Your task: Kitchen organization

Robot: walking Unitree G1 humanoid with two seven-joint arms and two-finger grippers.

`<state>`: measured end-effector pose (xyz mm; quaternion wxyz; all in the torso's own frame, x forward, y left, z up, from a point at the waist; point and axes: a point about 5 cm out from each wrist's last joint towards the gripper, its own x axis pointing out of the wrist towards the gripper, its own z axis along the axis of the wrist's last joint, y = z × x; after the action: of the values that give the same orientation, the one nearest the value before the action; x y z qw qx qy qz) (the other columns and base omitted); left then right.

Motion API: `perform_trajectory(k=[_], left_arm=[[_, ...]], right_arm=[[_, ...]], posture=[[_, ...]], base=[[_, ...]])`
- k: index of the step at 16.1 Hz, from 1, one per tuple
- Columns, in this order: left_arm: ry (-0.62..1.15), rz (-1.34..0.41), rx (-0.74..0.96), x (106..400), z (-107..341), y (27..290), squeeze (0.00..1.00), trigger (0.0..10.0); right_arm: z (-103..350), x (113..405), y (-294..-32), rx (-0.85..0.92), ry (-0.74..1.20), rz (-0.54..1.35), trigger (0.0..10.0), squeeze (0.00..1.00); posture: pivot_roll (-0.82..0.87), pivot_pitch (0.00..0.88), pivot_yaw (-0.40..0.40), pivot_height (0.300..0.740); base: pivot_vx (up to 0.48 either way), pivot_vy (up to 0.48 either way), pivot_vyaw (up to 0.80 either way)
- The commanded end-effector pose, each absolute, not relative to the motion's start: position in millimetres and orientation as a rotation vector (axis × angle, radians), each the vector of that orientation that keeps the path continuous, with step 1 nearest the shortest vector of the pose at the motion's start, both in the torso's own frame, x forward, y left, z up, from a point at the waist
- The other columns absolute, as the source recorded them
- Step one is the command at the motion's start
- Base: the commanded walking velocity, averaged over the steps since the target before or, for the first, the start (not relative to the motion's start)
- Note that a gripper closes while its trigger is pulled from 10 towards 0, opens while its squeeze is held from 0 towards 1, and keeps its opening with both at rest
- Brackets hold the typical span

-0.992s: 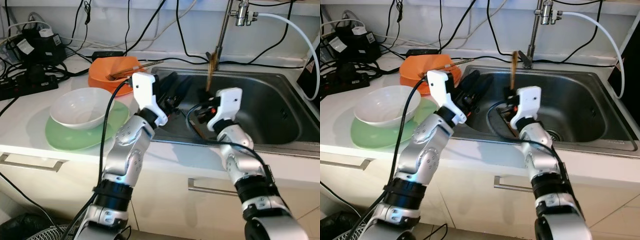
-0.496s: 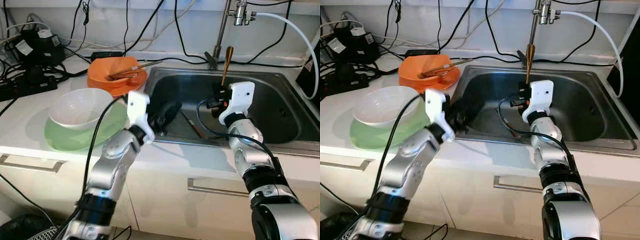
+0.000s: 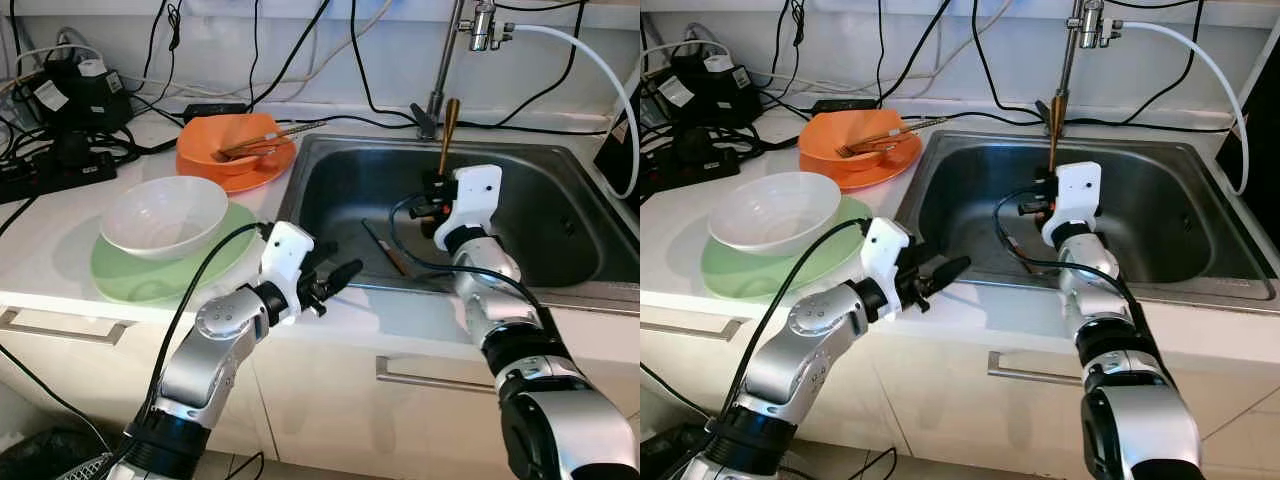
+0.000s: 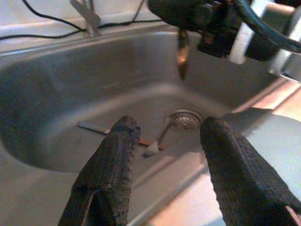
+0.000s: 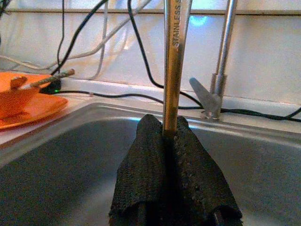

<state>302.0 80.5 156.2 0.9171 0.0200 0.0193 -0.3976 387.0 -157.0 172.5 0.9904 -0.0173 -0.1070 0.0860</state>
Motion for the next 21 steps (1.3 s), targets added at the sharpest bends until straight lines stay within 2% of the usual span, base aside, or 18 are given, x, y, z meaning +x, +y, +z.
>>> perform_trajectory(k=[1, 11, 21], left_arm=[[0.047, -0.839, 0.070, 297.9, 157.2, 81.5, 0.00, 10.0], [0.101, -0.847, 0.092, 291.6, 152.2, 80.8, 0.00, 10.0], [0.121, -0.858, 0.099, 288.7, 150.6, 80.0, 0.00, 10.0]], right_arm=[[176.7, 389.3, -151.5, -0.045, -0.227, 0.194, 10.0, 0.00], [157.1, 384.9, -124.9, -0.023, -0.174, 0.280, 10.0, 0.00], [145.9, 380.6, -118.0, -0.005, -0.150, 0.290, 10.0, 0.00]], posture=[[0.10, 0.004, 0.047, 0.740], [0.11, 0.010, 0.044, 0.740], [0.12, 0.013, 0.044, 0.740]], base=[[0.000, 0.000, 0.00], [0.000, 0.000, 0.00], [0.000, 0.000, 0.00]])
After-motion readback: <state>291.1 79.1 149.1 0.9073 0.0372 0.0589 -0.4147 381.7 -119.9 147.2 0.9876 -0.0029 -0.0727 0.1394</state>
